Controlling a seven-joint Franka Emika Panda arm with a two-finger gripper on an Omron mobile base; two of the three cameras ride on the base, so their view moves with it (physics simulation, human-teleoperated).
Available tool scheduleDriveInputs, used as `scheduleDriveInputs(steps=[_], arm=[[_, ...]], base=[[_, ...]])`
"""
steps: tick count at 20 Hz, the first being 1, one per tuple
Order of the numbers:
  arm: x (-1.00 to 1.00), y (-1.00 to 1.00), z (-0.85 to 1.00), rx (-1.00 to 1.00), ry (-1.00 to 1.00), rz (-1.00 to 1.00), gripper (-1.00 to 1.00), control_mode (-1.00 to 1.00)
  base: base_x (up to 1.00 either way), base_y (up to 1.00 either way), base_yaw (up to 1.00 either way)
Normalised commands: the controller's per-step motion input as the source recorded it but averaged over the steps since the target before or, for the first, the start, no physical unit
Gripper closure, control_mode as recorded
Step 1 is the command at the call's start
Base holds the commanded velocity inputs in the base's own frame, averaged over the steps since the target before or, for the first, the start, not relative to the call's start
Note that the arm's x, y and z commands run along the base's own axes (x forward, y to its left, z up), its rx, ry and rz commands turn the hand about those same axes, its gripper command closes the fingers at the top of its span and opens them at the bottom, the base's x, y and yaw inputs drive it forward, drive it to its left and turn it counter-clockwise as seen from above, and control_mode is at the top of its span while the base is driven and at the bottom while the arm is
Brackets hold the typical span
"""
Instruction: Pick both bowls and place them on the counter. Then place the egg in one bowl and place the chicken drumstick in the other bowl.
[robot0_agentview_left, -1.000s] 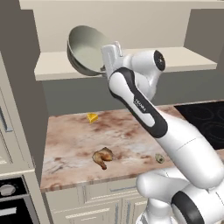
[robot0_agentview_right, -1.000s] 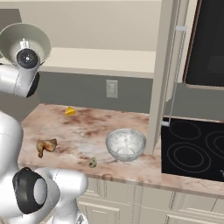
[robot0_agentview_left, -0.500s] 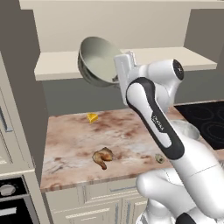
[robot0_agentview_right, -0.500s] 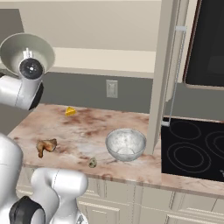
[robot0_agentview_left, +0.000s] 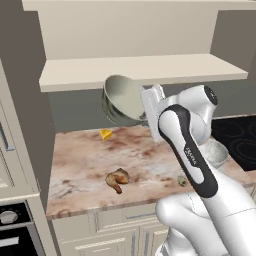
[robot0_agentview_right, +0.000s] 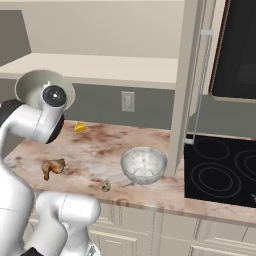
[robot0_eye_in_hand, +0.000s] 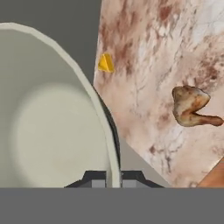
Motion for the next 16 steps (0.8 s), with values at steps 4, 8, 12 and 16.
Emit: scheduleDriveInputs(steps=[4, 8, 12, 16], arm=[[-0.05, -0.32, -0.97, 0.0, 0.21, 0.0, 1.0, -1.0], [-0.01, -0.17, -0.81, -0.08, 0.13, 0.02, 1.0, -1.0], [0.1, -0.14, -0.64, -0.13, 0.09, 0.07, 1.0, -1.0], [0.25, -0.16, -0.61, -0.13, 0.06, 0.09, 1.0, -1.0]], base=[[0.0, 0.0, 0.0], [0.0, 0.0, 0.0], [0.0, 0.0, 0.0], [0.0, 0.0, 0.0]])
